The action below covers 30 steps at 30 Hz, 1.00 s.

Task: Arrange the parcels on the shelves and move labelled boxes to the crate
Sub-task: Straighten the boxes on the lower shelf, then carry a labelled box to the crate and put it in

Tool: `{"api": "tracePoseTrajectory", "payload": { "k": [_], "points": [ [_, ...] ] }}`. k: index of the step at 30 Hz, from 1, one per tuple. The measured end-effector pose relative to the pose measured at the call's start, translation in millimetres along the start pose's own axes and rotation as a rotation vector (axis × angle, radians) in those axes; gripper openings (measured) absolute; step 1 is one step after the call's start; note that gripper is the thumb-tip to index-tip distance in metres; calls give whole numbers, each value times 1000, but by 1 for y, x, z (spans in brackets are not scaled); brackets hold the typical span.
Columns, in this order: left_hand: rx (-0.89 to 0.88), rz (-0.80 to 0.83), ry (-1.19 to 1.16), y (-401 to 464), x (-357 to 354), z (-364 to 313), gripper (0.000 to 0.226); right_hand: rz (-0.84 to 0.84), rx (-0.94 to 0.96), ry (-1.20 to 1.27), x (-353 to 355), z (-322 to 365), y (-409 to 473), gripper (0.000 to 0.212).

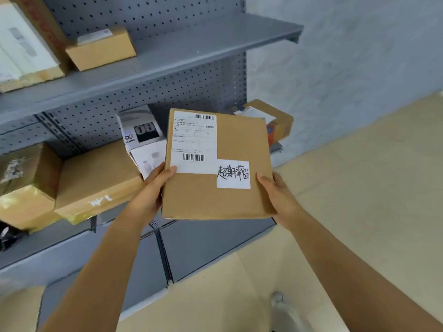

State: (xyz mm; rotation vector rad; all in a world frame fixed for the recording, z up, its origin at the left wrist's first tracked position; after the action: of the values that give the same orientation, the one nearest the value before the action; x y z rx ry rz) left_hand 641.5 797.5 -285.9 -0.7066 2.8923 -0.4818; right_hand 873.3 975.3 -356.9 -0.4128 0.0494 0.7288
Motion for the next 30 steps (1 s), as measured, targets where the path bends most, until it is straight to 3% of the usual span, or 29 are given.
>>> {"api": "tracePoseTrajectory", "payload": {
  "k": [3, 11, 15, 17, 21, 30],
  "points": [
    [15, 93, 55, -6, -2, 12, 44, -130, 38, 12, -7, -19, -51, 51],
    [147, 360, 278, -45, -58, 69, 74, -427, 30, 90, 1, -89, -207, 54],
    [164, 460, 330, -83, -106, 98, 57, -553, 50, 126, 10, -123, -285, 56],
    [158, 529, 369, -110, -132, 113, 50, -619, 54, 130, 12, -143, -328, 58],
    [180, 674, 459, -169, -182, 155, 63, -783, 51, 191, 12, -197, -428, 59],
    [129, 1009, 630, -349, -297, 228, 62, -1215, 34, 415, -38, -303, -665, 48]
  ]
}}
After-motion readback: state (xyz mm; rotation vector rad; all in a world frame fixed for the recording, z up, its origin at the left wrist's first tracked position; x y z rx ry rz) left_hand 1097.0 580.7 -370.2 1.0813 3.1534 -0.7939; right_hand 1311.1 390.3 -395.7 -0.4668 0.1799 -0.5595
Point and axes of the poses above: each hand's wrist, its own y-axis towards the middle knuckle, its own x-axis out of the back of the hand, z = x × y, the point moved 7 cm from there along y, towards the middle knuckle, and after that the axes turned 10 degrees about z, right-handed, at the moved point
